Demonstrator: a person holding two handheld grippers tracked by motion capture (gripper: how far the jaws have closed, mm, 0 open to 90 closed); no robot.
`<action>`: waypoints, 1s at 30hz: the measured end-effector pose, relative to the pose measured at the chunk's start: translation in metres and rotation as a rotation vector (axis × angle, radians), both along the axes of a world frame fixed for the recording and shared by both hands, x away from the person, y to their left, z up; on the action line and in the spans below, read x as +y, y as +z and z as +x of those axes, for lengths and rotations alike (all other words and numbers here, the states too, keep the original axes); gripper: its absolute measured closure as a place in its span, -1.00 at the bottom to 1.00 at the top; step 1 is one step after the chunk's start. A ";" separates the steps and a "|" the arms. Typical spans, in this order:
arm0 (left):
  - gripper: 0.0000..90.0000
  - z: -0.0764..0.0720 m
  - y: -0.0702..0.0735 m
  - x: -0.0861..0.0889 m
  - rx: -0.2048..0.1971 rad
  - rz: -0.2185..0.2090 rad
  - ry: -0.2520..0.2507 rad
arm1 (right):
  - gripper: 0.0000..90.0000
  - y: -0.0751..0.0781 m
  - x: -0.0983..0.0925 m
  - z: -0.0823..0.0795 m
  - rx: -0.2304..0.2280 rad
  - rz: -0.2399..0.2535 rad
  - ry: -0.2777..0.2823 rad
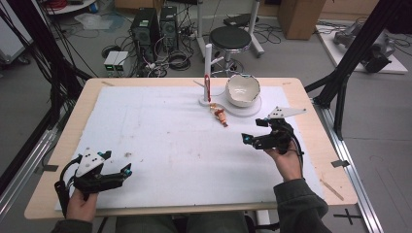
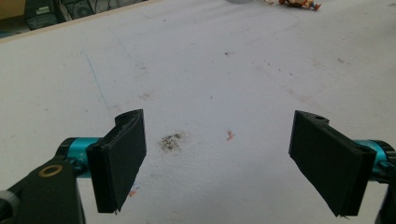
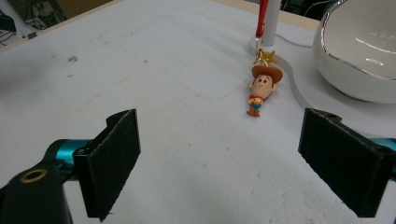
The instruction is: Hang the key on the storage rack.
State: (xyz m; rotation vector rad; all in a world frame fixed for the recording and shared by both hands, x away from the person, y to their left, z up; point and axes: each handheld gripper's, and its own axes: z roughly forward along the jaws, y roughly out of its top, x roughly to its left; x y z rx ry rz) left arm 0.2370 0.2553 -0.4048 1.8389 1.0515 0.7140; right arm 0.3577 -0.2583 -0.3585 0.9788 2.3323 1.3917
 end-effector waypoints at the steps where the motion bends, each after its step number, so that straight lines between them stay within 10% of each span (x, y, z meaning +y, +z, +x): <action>1: -0.57 0.000 0.000 0.000 0.002 -0.001 0.000 | -0.73 -0.002 -0.001 -0.001 0.001 0.000 0.000; 30: -0.57 0.000 -0.002 -0.002 0.017 -0.005 -0.010 | -0.75 -0.025 -0.020 -0.029 0.005 0.022 -0.027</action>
